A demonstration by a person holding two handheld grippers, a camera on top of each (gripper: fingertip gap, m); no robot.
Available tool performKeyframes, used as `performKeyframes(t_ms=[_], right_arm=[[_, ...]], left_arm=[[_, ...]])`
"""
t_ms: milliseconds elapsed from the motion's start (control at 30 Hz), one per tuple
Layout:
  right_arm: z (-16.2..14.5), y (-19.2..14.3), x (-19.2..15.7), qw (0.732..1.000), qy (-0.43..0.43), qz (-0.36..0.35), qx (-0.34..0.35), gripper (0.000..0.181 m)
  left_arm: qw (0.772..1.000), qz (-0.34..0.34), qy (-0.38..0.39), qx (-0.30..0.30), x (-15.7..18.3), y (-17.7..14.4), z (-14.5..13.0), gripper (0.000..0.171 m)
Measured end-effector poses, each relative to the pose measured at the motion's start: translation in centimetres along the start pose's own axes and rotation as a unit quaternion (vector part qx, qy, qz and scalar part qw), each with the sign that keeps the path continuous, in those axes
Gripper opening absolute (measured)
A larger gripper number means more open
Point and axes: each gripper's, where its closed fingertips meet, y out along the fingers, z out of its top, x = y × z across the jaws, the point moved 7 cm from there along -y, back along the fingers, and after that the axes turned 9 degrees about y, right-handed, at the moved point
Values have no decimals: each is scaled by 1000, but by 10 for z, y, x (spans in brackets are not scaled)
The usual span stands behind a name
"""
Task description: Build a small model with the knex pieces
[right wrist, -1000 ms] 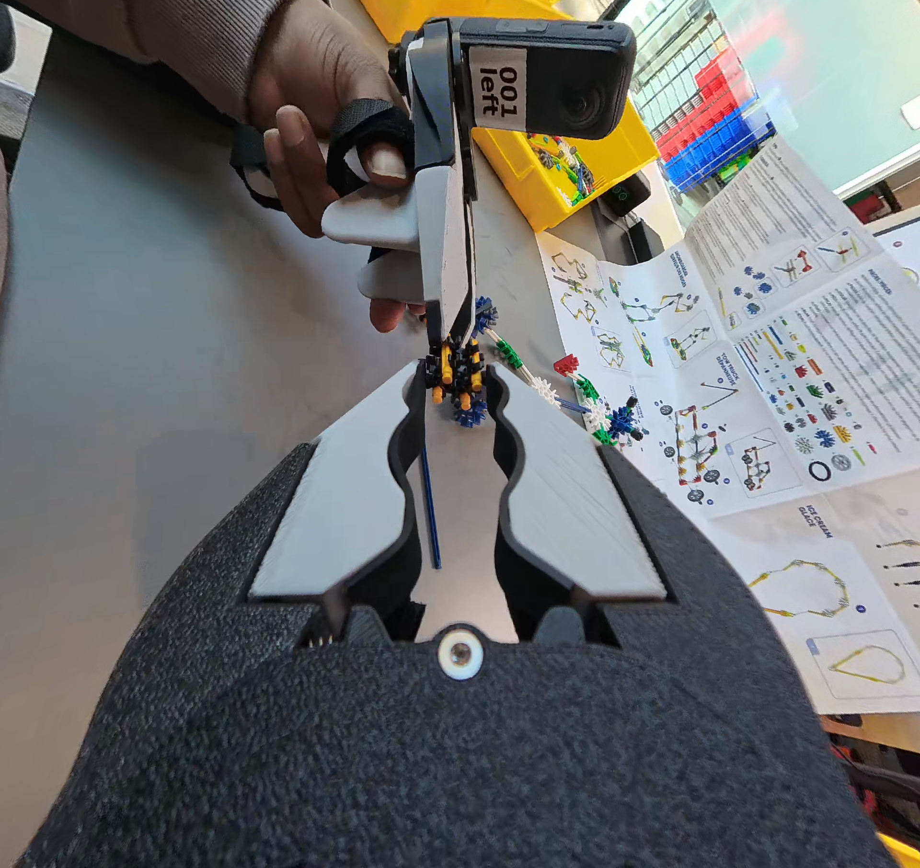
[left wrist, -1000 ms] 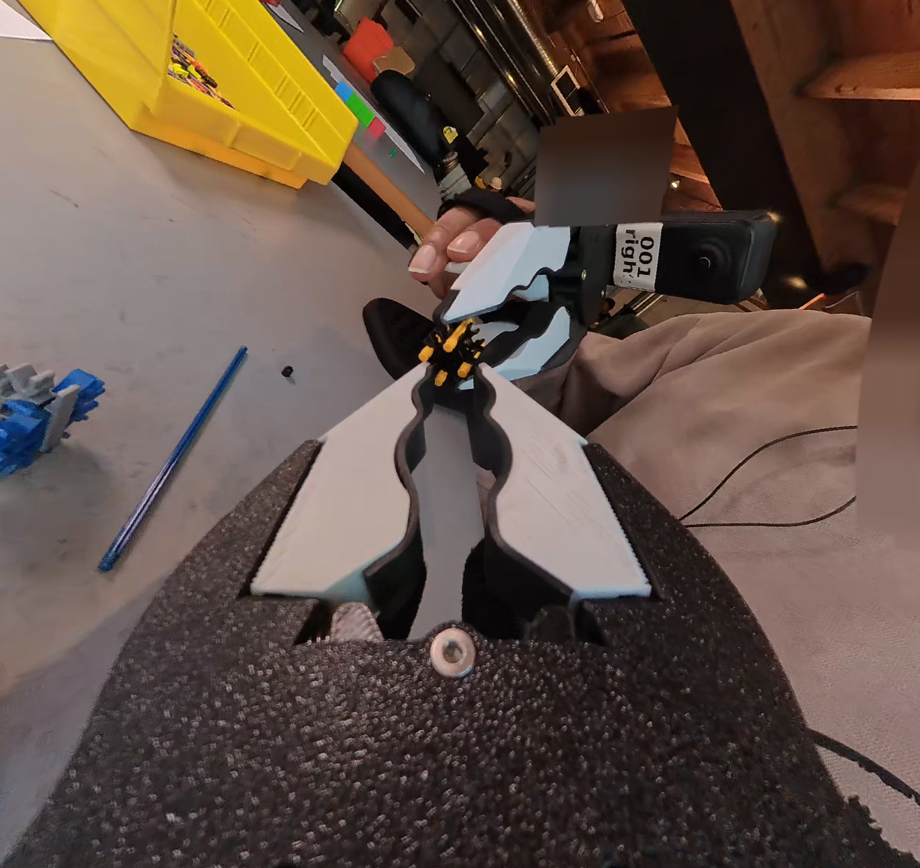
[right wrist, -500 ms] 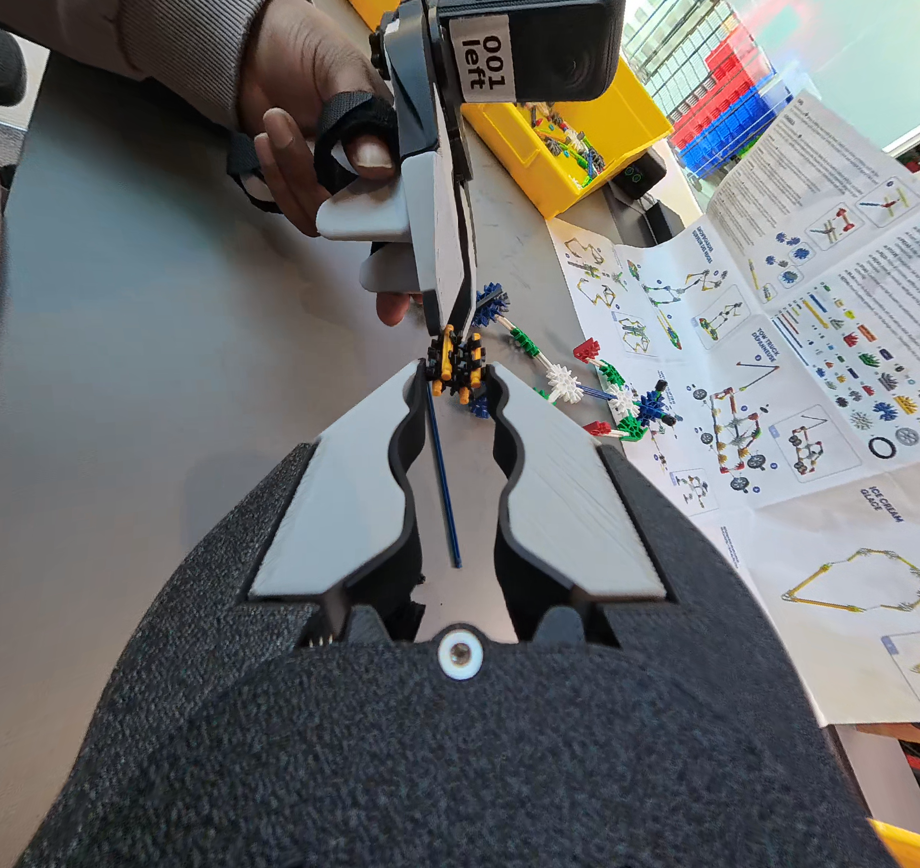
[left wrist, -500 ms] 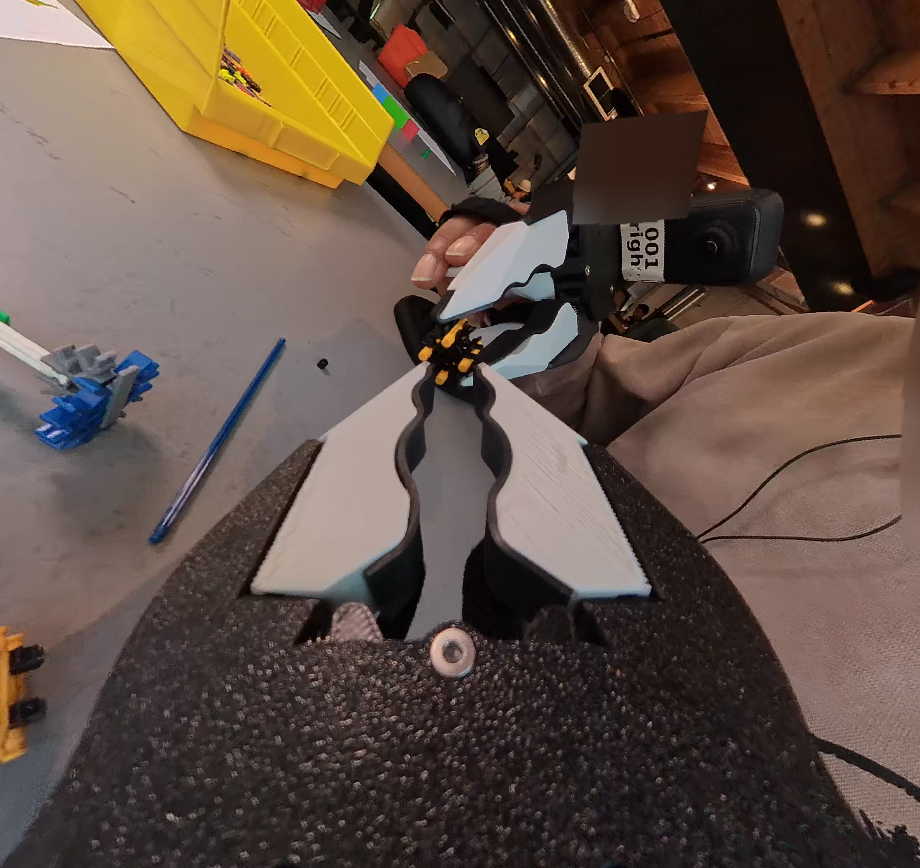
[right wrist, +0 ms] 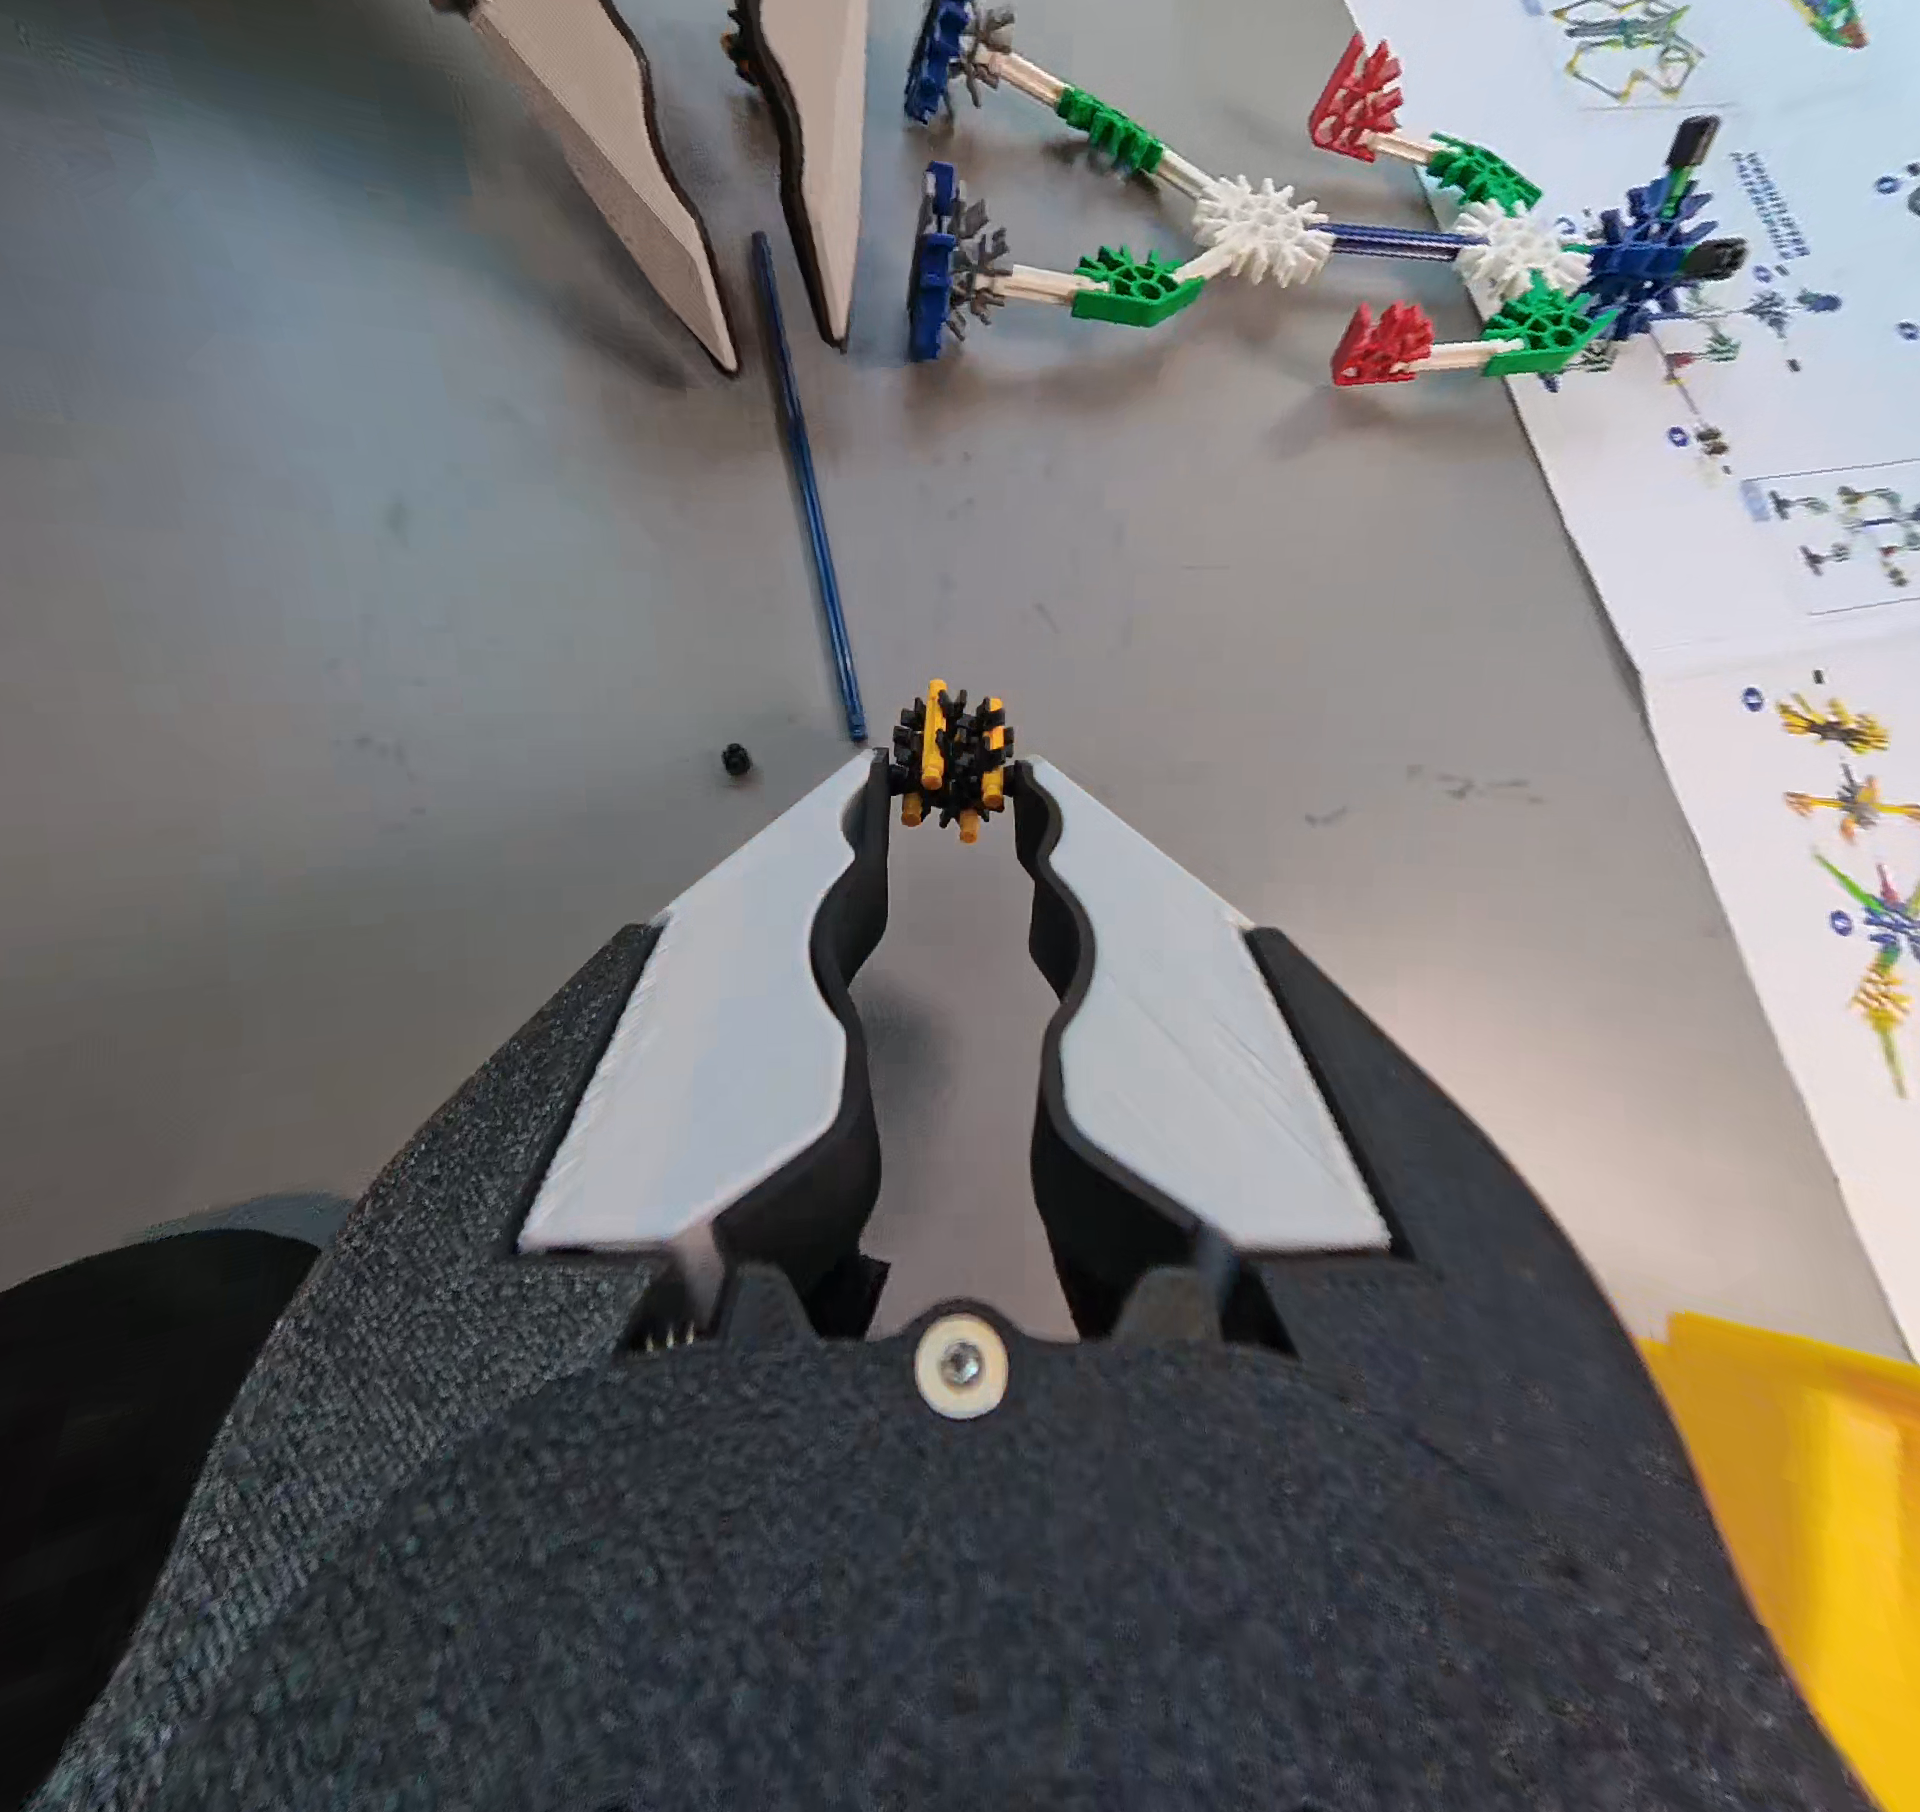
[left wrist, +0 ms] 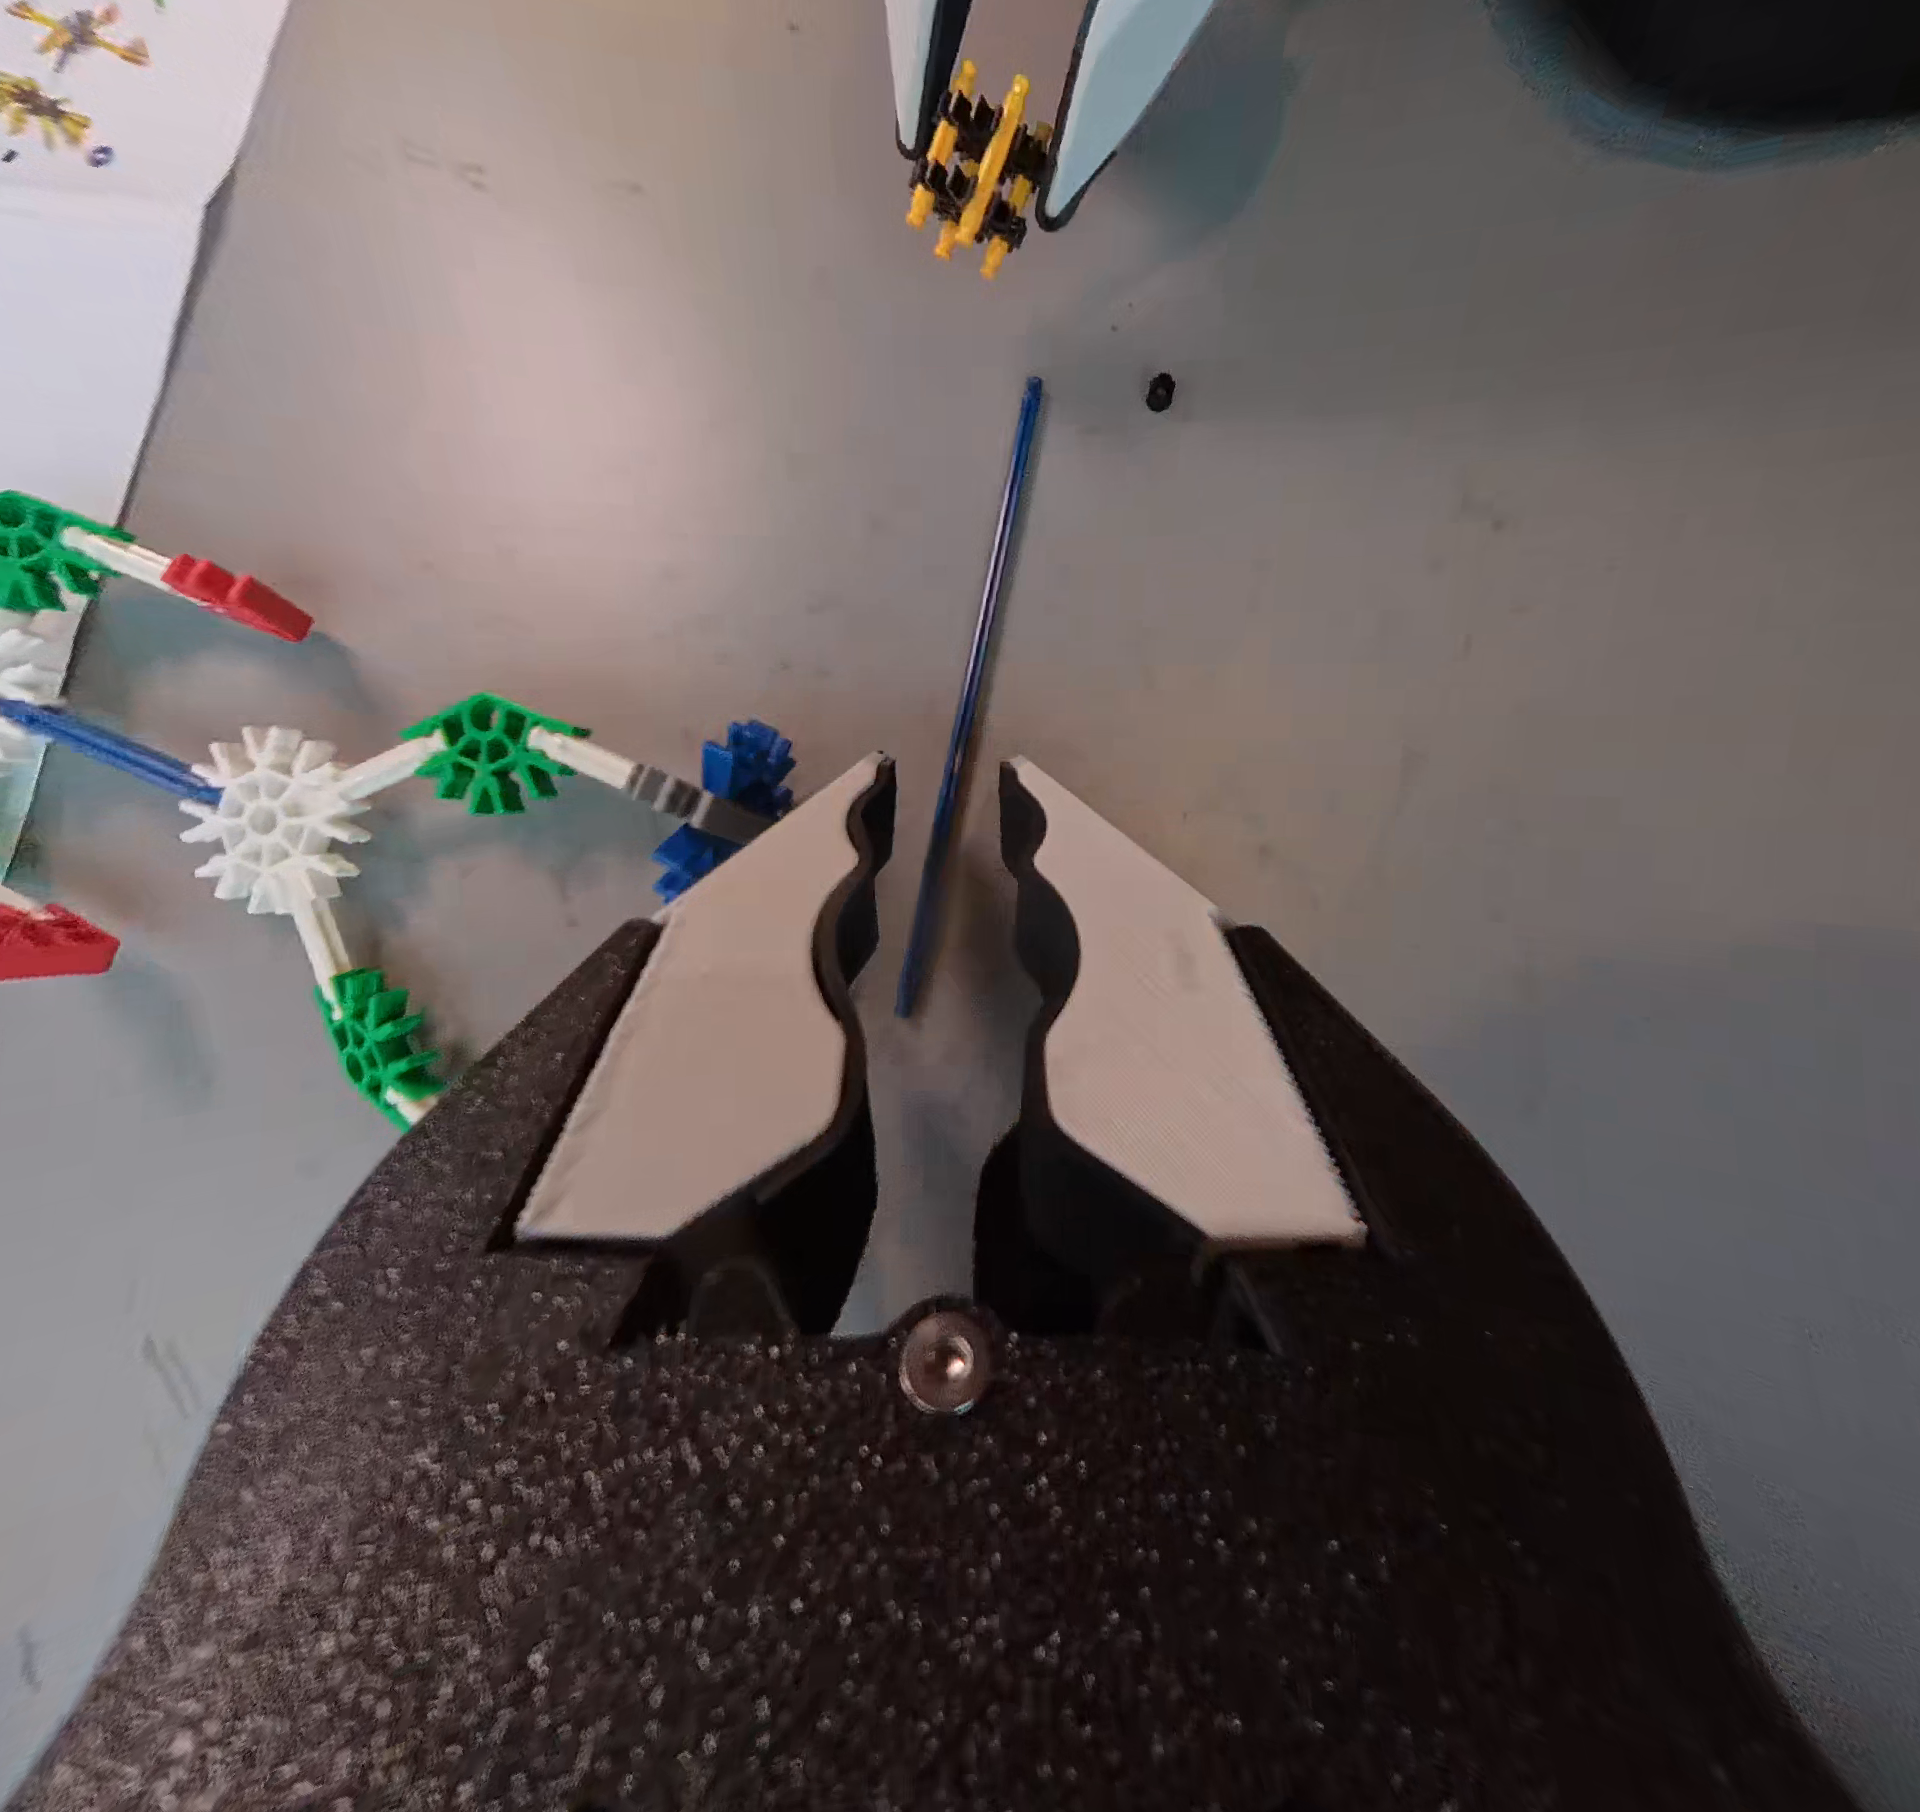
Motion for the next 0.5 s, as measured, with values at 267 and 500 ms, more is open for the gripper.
performKeyframes(t_ms=[267, 500], right_arm=[[-15, 6, -2, 999, 12, 42, 2, 22], [-17, 14, -8, 999, 4, 40, -20, 23]], left_arm=[[1000, -9, 22, -4, 1, 12, -4, 13], [998, -49, -30, 15, -6, 13, -8, 8]])
